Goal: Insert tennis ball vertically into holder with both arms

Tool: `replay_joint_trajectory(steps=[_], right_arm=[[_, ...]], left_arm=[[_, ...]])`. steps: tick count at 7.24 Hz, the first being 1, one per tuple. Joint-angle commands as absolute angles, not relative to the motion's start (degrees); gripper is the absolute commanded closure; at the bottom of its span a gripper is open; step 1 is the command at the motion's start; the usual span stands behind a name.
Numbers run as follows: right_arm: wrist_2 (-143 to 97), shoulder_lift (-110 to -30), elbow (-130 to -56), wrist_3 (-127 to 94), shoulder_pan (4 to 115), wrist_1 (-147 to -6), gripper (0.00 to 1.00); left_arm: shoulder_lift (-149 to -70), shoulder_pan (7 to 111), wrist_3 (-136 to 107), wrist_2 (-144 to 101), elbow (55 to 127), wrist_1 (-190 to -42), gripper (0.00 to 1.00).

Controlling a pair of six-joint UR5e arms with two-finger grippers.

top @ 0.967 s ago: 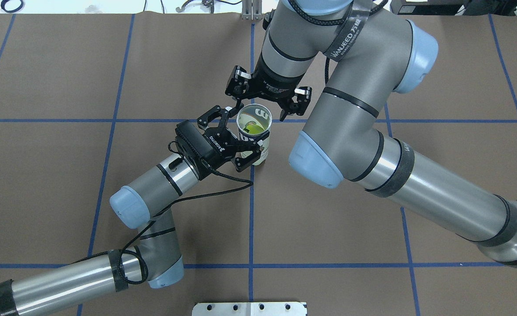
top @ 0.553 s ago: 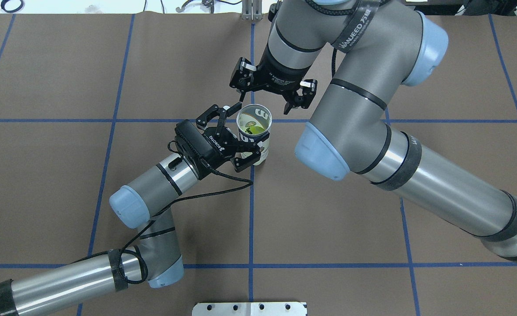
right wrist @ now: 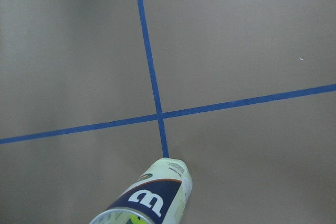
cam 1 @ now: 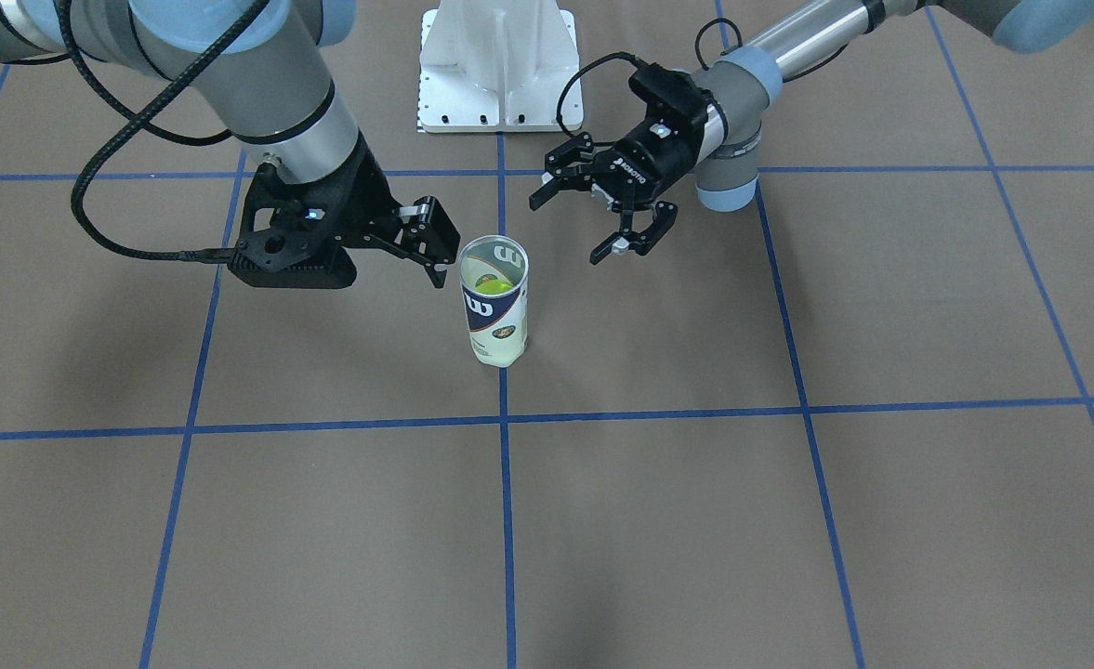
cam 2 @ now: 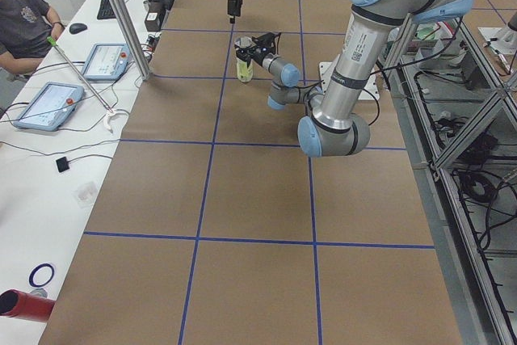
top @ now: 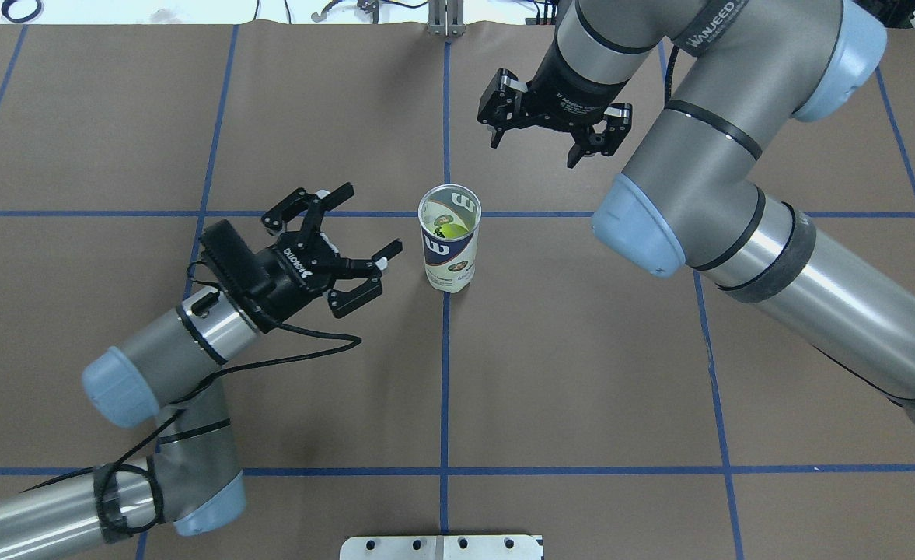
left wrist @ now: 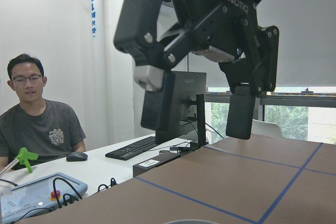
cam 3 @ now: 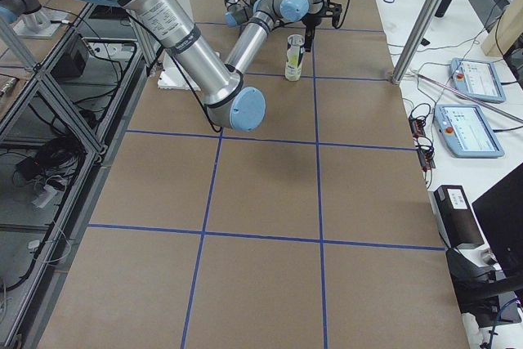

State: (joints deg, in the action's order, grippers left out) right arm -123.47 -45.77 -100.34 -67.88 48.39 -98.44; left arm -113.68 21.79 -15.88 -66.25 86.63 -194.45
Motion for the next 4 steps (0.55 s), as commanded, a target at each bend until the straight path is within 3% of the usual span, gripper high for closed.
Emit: replay_joint_trajectory(steps=[1, 2, 4], right_arm=[[-123.5, -51.2, -100.9, -59.6, 52.6, -98.4, 0.00], [-123.5, -54.8, -101.1, -53.2, 55.5, -98.3, 0.00], [-123.3, -58.6, -100.6, -45.0, 59.7, -98.4, 0.00]], left_arm=[[-104.4, 23.2, -21.4, -63.9, 93.9, -193.8, 0.03], [-100.8, 25.6, -27.5, -59.1, 93.8, -192.9, 0.10], [-98.8, 33.5, -33.3, -58.8, 93.8, -182.9, 0.12]])
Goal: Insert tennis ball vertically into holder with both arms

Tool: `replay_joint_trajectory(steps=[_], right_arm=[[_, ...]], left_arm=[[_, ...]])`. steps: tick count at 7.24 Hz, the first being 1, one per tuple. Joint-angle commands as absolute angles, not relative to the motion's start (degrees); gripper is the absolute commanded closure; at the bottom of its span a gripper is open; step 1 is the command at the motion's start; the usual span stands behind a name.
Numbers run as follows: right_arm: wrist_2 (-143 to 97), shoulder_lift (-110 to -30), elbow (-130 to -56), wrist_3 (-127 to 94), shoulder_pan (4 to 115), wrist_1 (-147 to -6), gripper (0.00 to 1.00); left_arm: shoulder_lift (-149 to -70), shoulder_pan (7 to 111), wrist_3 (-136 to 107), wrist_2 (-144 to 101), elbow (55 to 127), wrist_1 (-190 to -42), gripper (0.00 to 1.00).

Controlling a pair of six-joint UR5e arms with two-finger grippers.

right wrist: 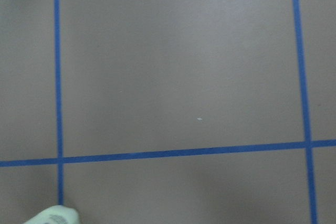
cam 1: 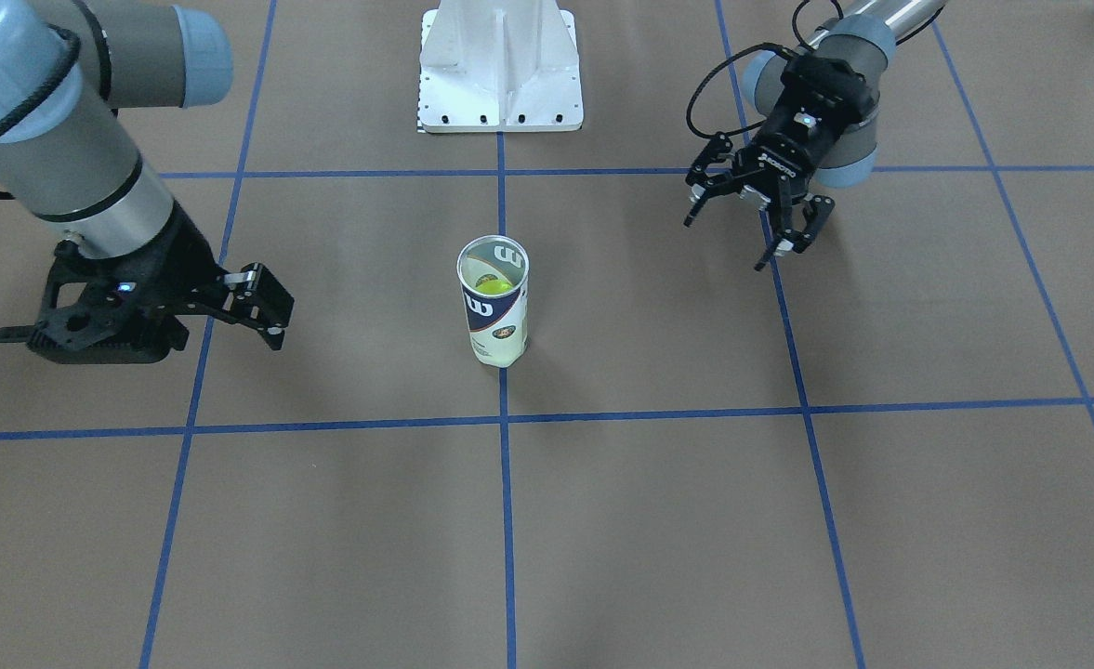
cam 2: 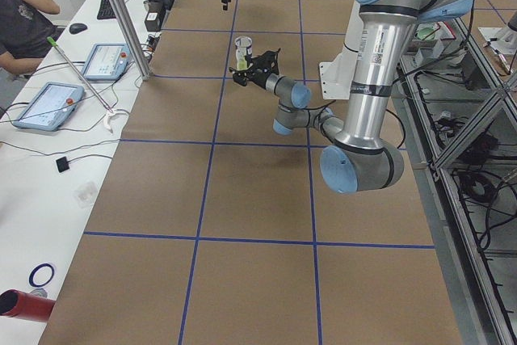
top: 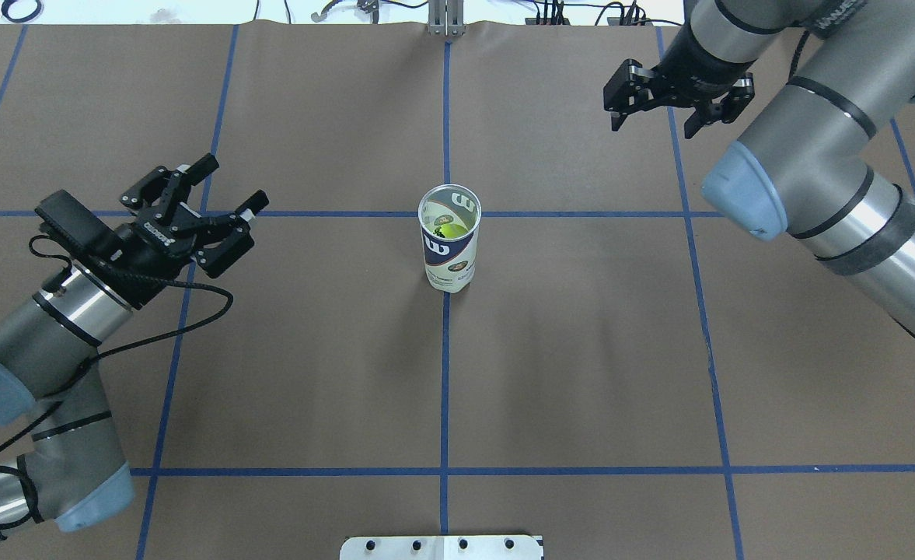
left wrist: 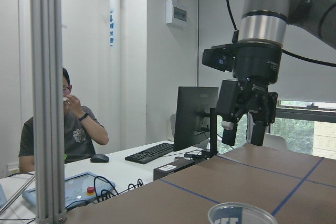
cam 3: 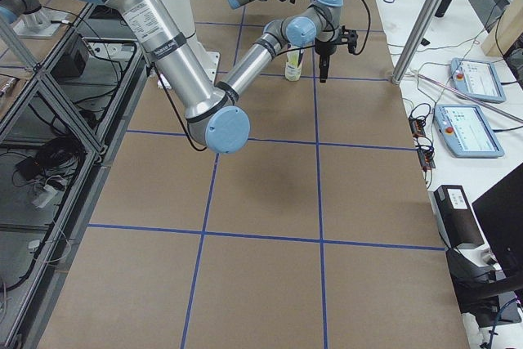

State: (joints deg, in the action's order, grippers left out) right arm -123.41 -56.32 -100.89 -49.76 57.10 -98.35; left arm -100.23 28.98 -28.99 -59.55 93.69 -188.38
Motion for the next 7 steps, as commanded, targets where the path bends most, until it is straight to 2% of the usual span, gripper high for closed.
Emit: replay_joint_trajectory(steps=[1, 2, 4, 7], right_arm=[[-123.3, -60.2, -100.5, -42.8, 61.3, -98.4, 0.00], [-123.3, -61.9, -100.5, -40.5, 62.6, -98.4, 0.00], [-123.2, -64.7, -100.6, -36.0, 64.5, -98.4, 0.00], [-125.2, -68.8, -100.6, -27.4, 70.1, -98.4, 0.00]], left_arm=[[-98.6, 37.5, -37.8, -60.1, 93.8, -175.2, 0.12], [-98.5, 41.7, -39.2, -64.0, 93.7, -168.3, 0.12], [-97.0, 56.9, -43.2, -88.9, 93.4, -154.6, 0.12], [-97.0, 68.4, -34.9, -110.2, 93.5, -126.4, 0.10]])
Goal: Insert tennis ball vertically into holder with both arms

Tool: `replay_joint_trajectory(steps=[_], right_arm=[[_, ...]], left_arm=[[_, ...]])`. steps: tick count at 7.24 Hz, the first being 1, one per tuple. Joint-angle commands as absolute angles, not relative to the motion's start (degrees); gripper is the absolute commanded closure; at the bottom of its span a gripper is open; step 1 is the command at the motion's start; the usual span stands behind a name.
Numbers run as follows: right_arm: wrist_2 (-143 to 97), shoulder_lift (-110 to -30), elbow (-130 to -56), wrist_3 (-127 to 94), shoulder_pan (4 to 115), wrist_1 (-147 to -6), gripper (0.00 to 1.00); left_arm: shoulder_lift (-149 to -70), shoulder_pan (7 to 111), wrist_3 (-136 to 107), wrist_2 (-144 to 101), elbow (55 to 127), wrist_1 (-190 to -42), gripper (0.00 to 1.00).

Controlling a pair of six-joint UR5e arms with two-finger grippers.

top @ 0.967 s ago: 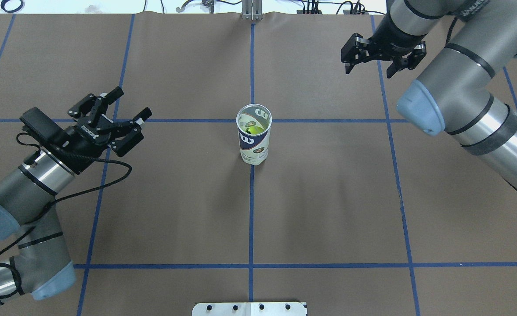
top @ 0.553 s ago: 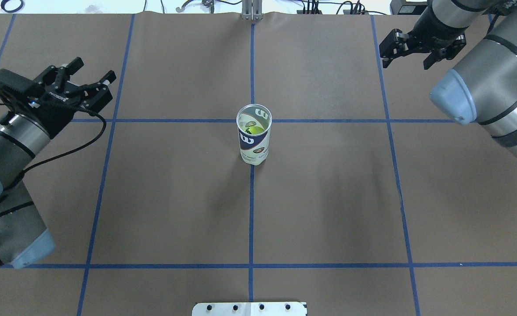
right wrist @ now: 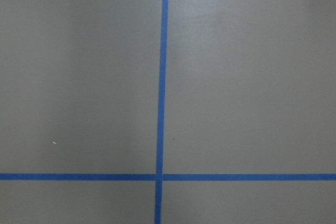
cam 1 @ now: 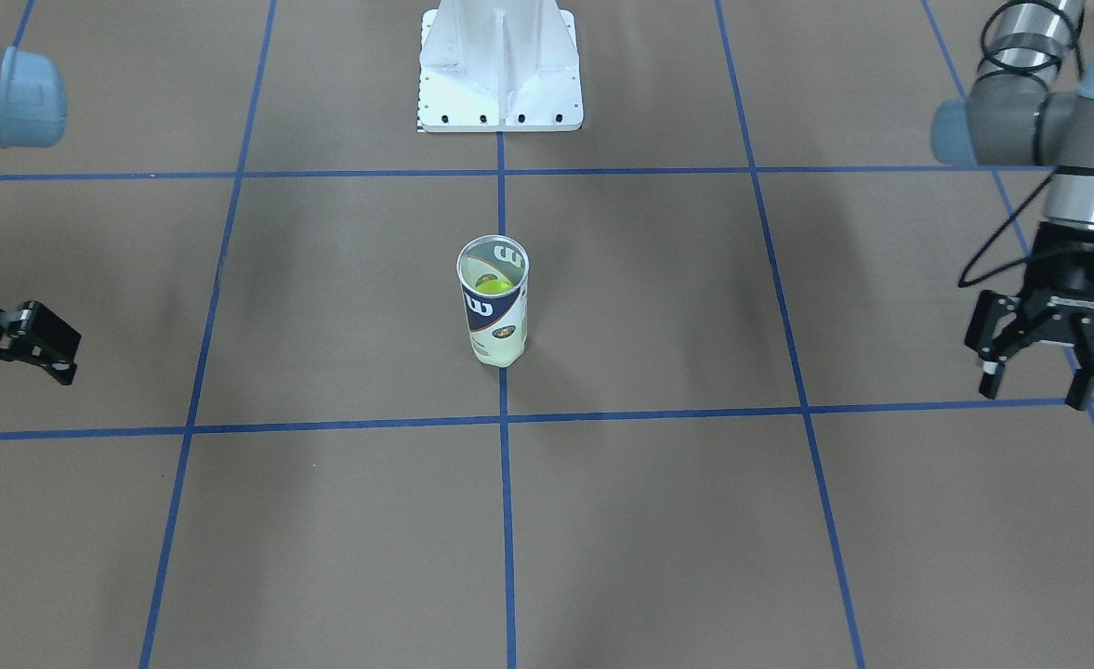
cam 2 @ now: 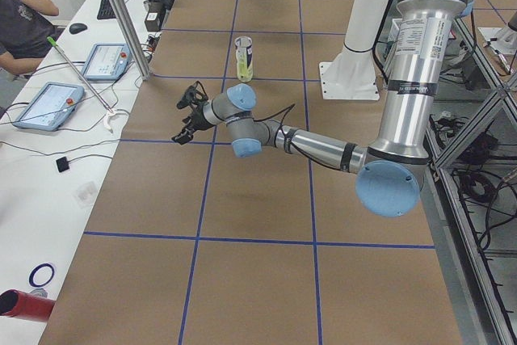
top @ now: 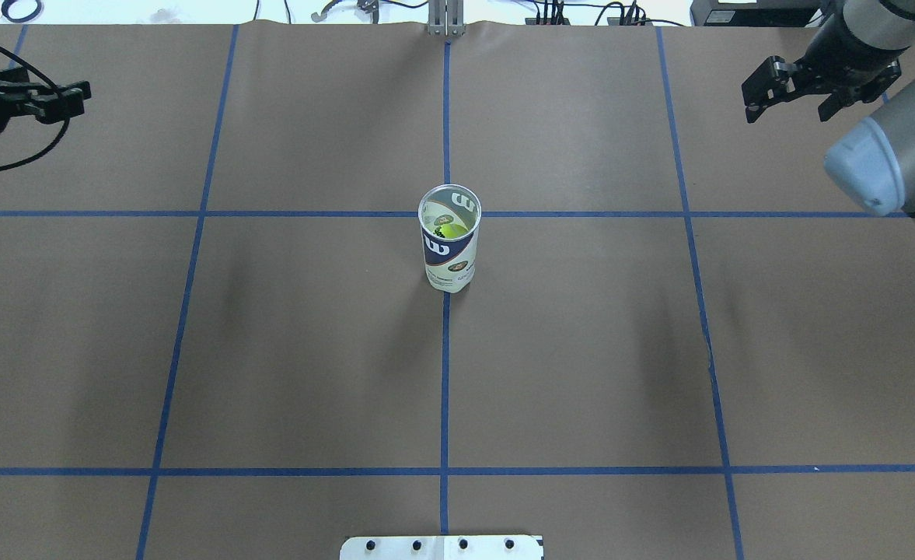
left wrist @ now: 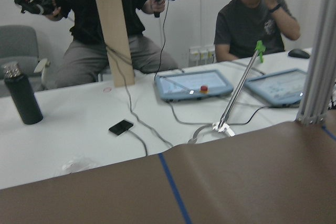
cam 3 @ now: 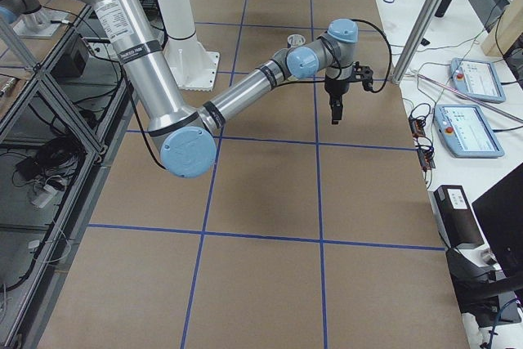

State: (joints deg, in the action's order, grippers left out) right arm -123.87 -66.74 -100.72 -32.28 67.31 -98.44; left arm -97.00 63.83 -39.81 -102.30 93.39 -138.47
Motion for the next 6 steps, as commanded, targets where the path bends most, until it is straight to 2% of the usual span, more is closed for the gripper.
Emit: replay_joint_trajectory(steps=[1, 3, 5, 6], right_arm=[[-128.3, -71.3, -100.6, -22.9, 73.3, -98.4, 0.00], [-130.3, -77.7, -100.7, -17.0, 76.5, -98.4, 0.00], [-130.3, -81.4, -100.4, -13.6, 78.9, -98.8, 0.00], [-130.4, -84.4, -100.3, -13.4, 78.9, -98.4, 0.00]], left_arm=[[-96.9, 70.7, -27.8, -111.2, 93.7, -120.3, 0.10], [-96.9, 77.9, -15.2, -121.7, 93.3, -104.7, 0.10], [-95.8, 83.8, -7.6, -134.5, 92.8, -98.1, 0.08], [-94.1, 85.1, -8.8, -134.8, 92.1, -97.9, 0.01]])
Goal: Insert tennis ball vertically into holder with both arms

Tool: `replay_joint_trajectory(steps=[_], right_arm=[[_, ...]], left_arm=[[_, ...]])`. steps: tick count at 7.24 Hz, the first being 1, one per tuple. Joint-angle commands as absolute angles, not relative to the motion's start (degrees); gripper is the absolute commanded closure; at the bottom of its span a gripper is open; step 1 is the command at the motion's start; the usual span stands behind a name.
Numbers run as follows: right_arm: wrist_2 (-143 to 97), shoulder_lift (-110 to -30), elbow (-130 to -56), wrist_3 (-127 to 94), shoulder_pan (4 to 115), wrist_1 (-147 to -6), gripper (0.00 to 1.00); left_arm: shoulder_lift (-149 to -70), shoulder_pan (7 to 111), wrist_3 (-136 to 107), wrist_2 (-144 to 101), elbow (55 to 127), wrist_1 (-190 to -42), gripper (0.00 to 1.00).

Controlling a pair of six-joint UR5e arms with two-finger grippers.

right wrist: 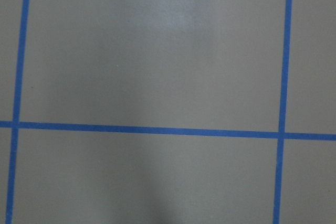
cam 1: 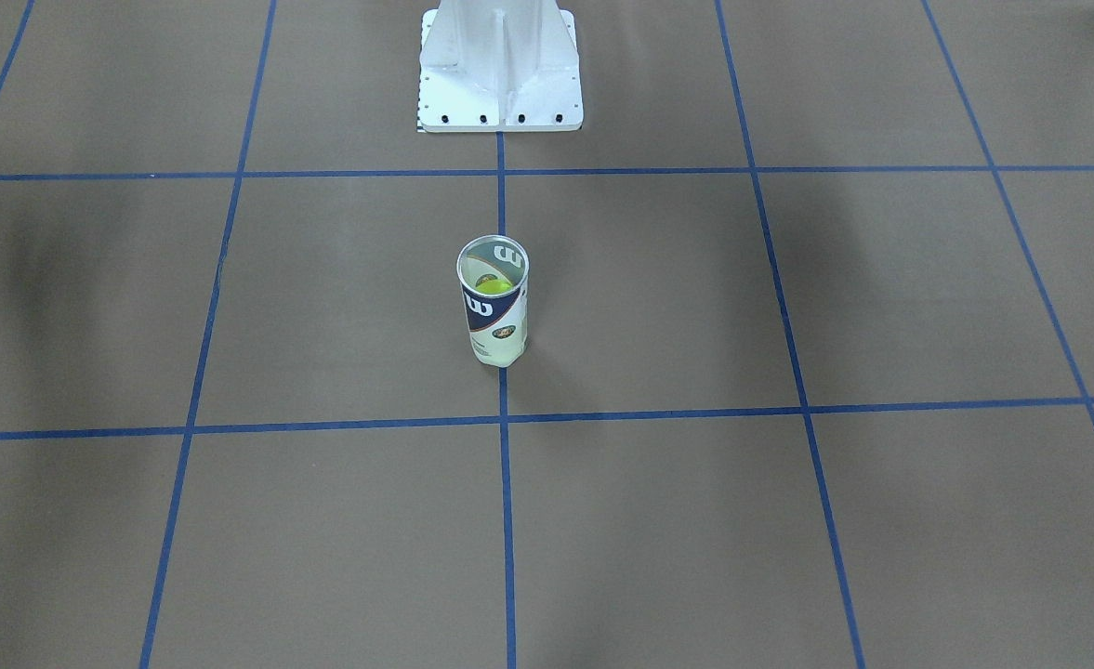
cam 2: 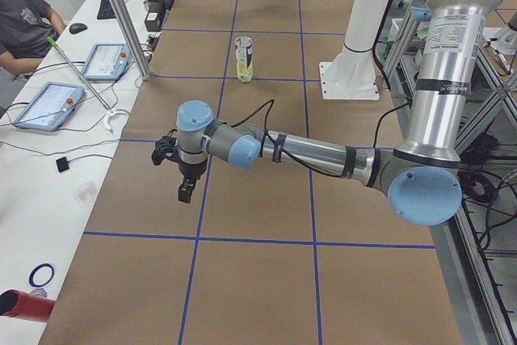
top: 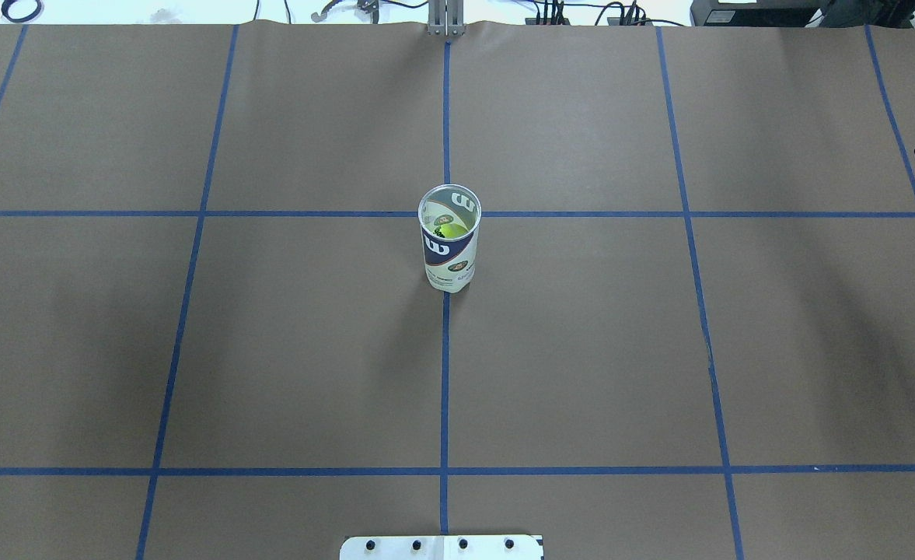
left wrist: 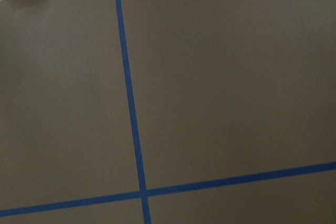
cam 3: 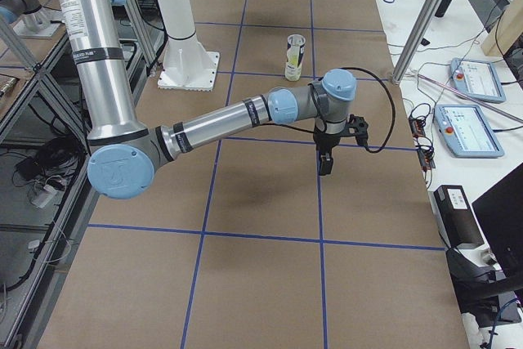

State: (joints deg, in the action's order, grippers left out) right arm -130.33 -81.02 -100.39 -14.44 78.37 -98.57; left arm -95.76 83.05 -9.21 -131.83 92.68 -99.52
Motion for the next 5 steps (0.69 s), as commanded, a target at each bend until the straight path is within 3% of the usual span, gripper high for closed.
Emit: replay_joint_trajectory(steps=[1, 5], right_arm=[[-130.9, -84.9, -100.5, -13.1, 78.9, -98.4, 0.00], [-130.3, -85.3, -99.1, -13.4, 79.1, -98.5, 0.00]], left_arm=[[-94.2, 85.3, -11.7, -137.2, 92.5, -97.9, 0.01], [-93.2, 85.3, -16.3, -139.3, 94.0, -98.3, 0.00]])
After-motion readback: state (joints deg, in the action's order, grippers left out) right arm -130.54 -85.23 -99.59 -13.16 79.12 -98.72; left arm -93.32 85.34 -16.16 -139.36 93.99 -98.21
